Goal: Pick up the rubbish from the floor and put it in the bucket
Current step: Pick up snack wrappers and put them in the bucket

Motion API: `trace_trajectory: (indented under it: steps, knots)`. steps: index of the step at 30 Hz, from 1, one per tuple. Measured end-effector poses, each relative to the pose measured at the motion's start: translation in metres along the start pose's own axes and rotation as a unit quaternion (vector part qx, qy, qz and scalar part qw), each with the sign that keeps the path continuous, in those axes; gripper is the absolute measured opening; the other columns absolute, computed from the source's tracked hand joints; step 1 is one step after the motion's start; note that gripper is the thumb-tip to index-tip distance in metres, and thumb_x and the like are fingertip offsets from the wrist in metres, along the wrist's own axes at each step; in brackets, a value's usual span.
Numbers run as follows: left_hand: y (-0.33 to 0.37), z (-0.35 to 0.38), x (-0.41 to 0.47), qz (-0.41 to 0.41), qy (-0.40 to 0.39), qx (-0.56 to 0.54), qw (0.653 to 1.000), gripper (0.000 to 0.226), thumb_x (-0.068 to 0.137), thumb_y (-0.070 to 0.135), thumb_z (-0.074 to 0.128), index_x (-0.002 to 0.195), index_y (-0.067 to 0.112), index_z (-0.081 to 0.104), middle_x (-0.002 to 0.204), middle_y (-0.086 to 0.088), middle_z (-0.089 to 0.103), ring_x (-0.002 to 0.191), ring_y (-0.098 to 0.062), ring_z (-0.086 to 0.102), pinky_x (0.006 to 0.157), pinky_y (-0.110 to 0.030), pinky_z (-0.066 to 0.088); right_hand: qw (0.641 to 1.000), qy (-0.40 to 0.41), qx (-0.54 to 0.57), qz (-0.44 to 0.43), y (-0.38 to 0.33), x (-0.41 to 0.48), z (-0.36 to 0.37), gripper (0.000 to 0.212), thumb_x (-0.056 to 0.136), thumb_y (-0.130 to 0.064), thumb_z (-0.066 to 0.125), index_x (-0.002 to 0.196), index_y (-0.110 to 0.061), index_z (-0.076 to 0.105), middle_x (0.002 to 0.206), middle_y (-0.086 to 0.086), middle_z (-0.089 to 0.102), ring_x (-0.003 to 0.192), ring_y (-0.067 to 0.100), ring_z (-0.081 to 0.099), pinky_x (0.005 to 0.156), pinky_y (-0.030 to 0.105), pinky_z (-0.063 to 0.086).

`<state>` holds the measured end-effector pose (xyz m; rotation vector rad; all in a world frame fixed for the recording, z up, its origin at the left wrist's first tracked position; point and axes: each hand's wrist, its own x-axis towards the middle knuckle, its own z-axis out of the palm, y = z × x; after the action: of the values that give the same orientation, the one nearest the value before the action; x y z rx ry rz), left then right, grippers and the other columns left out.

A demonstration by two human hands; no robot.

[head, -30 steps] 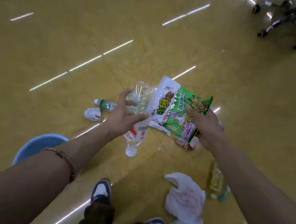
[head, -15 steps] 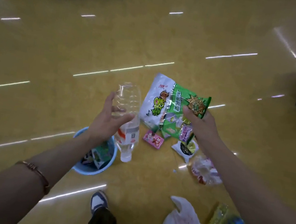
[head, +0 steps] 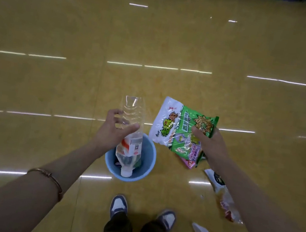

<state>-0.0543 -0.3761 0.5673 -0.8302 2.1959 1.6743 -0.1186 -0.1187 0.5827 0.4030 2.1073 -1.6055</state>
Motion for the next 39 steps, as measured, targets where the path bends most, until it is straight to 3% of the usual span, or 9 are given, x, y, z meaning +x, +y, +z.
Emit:
trace_trajectory:
  steps: [4, 10, 15, 20, 23, 28, 31, 35, 39]
  knots:
    - [-0.026, -0.006, 0.018, -0.055, 0.018, -0.01, 0.998, 0.056, 0.076, 0.022, 0.075, 0.113, 0.017, 0.034, 0.096, 0.002, 0.052, 0.084, -0.014, 0.054, 0.068, -0.025, 0.045, 0.998, -0.038, -0.04, -0.018, 0.007, 0.014, 0.026, 0.023, 0.091, -0.025, 0.062, 0.111, -0.014, 0.055, 0.098, -0.001, 0.064, 0.087, 0.01, 0.06, 0.068, 0.02, 0.043]
    - [-0.084, 0.001, 0.044, -0.062, 0.021, 0.06, 0.996, 0.063, 0.068, 0.01, 0.08, 0.113, 0.013, 0.036, 0.098, 0.003, 0.053, 0.091, -0.02, 0.054, 0.069, -0.027, 0.043, 0.99, -0.106, -0.095, 0.021, 0.052, 0.043, 0.063, 0.023, 0.094, -0.018, 0.057, 0.116, -0.018, 0.05, 0.096, -0.007, 0.062, 0.086, 0.01, 0.059, 0.067, 0.023, 0.044]
    - [-0.132, 0.014, 0.065, -0.034, 0.038, 0.13, 0.99, 0.076, 0.057, 0.021, 0.085, 0.119, 0.014, 0.042, 0.114, -0.002, 0.044, 0.104, -0.019, 0.048, 0.089, -0.036, 0.045, 0.98, -0.138, -0.13, 0.055, 0.099, 0.068, 0.094, 0.023, 0.095, -0.016, 0.054, 0.113, -0.024, 0.043, 0.105, -0.002, 0.063, 0.093, 0.017, 0.06, 0.087, 0.036, 0.048]
    - [-0.169, 0.021, 0.082, -0.042, 0.024, 0.14, 0.989, 0.067, 0.061, 0.024, 0.083, 0.114, 0.014, 0.044, 0.114, -0.006, 0.054, 0.098, -0.023, 0.055, 0.08, -0.038, 0.048, 0.969, -0.164, -0.145, 0.111, 0.146, 0.087, 0.119, 0.045, 0.093, -0.023, 0.058, 0.133, -0.016, 0.039, 0.127, 0.006, 0.058, 0.106, 0.02, 0.058, 0.095, 0.045, 0.05]
    - [-0.183, 0.024, 0.083, -0.025, 0.028, 0.132, 0.991, 0.08, 0.063, 0.021, 0.083, 0.126, 0.019, 0.034, 0.12, -0.003, 0.054, 0.102, -0.023, 0.056, 0.085, -0.041, 0.05, 0.958, -0.179, -0.176, 0.142, 0.162, 0.093, 0.126, 0.057, 0.092, -0.028, 0.058, 0.141, -0.015, 0.032, 0.134, 0.007, 0.052, 0.107, 0.022, 0.057, 0.094, 0.045, 0.05]
    - [-0.192, 0.034, 0.087, -0.018, -0.002, 0.162, 0.987, 0.068, 0.066, 0.018, 0.081, 0.118, 0.02, 0.037, 0.111, -0.004, 0.06, 0.094, -0.021, 0.059, 0.069, -0.027, 0.044, 0.944, -0.197, -0.204, 0.167, 0.172, 0.091, 0.126, 0.055, 0.093, -0.026, 0.057, 0.141, -0.013, 0.033, 0.121, 0.007, 0.055, 0.105, 0.025, 0.059, 0.084, 0.041, 0.054]
    - [-0.198, 0.045, 0.099, -0.026, -0.019, 0.186, 0.982, 0.062, 0.065, 0.017, 0.078, 0.113, 0.02, 0.038, 0.109, -0.004, 0.06, 0.097, -0.025, 0.059, 0.074, -0.029, 0.045, 0.939, -0.2, -0.214, 0.177, 0.176, 0.099, 0.121, 0.054, 0.093, -0.027, 0.057, 0.14, -0.013, 0.035, 0.116, 0.009, 0.057, 0.103, 0.026, 0.061, 0.082, 0.041, 0.054]
    - [-0.21, 0.068, 0.125, -0.062, -0.067, 0.26, 0.961, 0.071, 0.066, 0.03, 0.078, 0.121, 0.016, 0.035, 0.118, -0.007, 0.059, 0.104, -0.028, 0.058, 0.082, -0.036, 0.047, 0.941, -0.188, -0.222, 0.172, 0.183, 0.112, 0.115, 0.049, 0.094, -0.026, 0.056, 0.138, -0.012, 0.037, 0.107, 0.009, 0.062, 0.096, 0.025, 0.063, 0.083, 0.043, 0.054]
    - [-0.217, 0.094, 0.14, -0.123, -0.103, 0.277, 0.947, 0.095, 0.076, 0.033, 0.074, 0.142, 0.008, 0.01, 0.121, -0.016, 0.058, 0.104, -0.032, 0.058, 0.08, -0.037, 0.048, 0.941, -0.187, -0.225, 0.168, 0.197, 0.116, 0.105, 0.055, 0.094, -0.028, 0.056, 0.141, -0.015, 0.031, 0.102, 0.002, 0.06, 0.093, 0.023, 0.063, 0.083, 0.043, 0.055]
